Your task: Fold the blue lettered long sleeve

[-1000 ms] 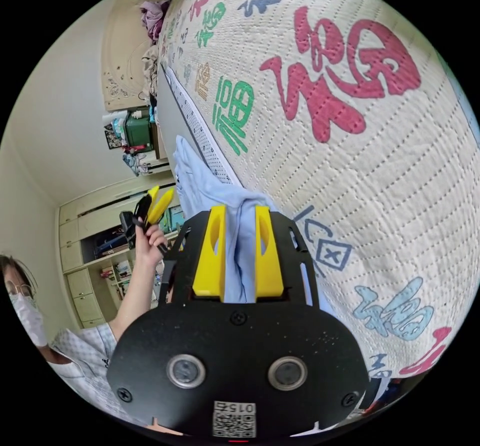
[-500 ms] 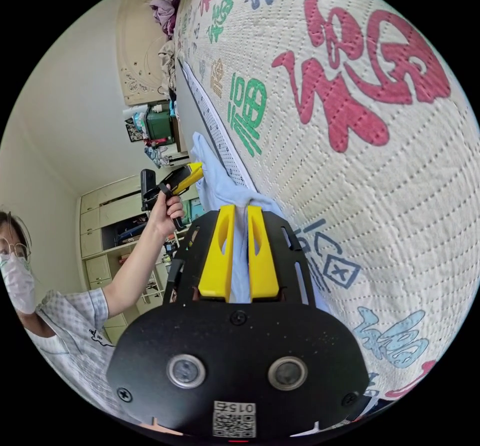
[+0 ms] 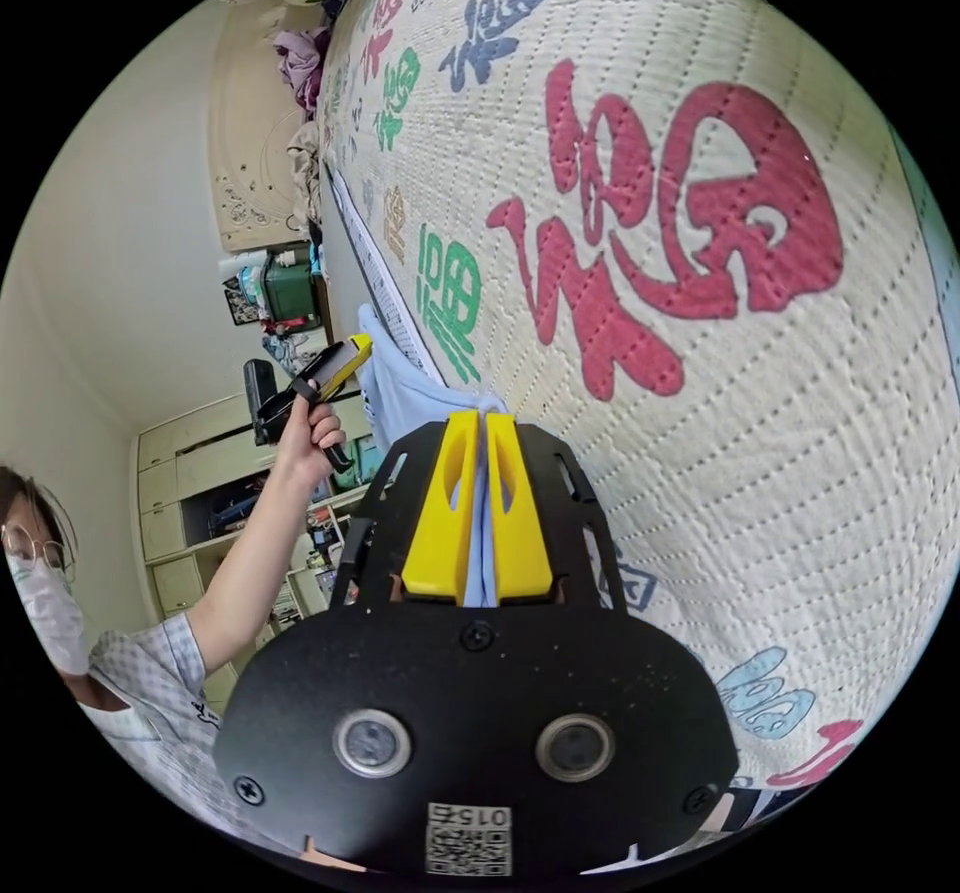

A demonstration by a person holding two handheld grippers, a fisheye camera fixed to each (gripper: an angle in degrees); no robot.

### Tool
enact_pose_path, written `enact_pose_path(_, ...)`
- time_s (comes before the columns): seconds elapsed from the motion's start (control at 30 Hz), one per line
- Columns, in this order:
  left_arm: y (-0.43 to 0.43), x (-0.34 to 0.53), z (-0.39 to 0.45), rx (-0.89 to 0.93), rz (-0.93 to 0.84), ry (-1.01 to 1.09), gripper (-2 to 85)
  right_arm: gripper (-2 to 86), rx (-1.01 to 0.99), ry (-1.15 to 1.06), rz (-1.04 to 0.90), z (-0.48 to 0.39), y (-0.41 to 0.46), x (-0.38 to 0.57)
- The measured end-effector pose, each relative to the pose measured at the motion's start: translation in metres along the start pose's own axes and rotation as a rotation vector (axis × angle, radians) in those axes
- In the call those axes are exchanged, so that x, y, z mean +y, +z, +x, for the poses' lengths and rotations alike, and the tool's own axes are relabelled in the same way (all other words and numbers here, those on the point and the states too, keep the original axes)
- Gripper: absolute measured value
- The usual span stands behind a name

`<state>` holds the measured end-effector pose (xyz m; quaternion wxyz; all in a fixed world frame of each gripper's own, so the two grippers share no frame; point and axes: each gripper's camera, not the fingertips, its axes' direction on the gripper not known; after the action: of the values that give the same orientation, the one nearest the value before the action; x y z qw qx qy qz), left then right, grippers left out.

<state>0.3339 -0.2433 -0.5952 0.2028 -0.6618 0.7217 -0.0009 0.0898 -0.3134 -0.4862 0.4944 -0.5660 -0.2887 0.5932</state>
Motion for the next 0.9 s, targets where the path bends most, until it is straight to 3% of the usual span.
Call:
enact_pose_path(0.23, -0.029, 0.091, -0.032, 0.054, 0.098, -0.053, 5.1, 3.8, 0.061, -0.125, -0.035, -0.085, -0.05, 0.006)
enact_pose_path(0.37, -0.046, 0.224, -0.065, 0.015, 0.084, -0.173, 5.6, 5.7, 0.198, -0.29, -0.306, -0.152, -0.028, 0.045)
enact_pose_path(0.6, 0.003, 0.465, -0.128, 0.047, -0.045, -0.552, 7.7, 8.8, 0.254, -0.239, -0.647, -0.224, 0.053, 0.134)
enact_pose_path(0.73, 0.041, 0.52, -0.141, 0.068, -0.077, -0.568, 7.7, 9.3, 0.322, -0.182, -0.739, -0.267, 0.087, 0.167)
enact_pose_path(0.9, 0.064, 0.546, -0.159, 0.16, -0.014, -0.464, 4.1, 6.2, 0.317, -0.114, -0.678, -0.317, 0.089, 0.166)
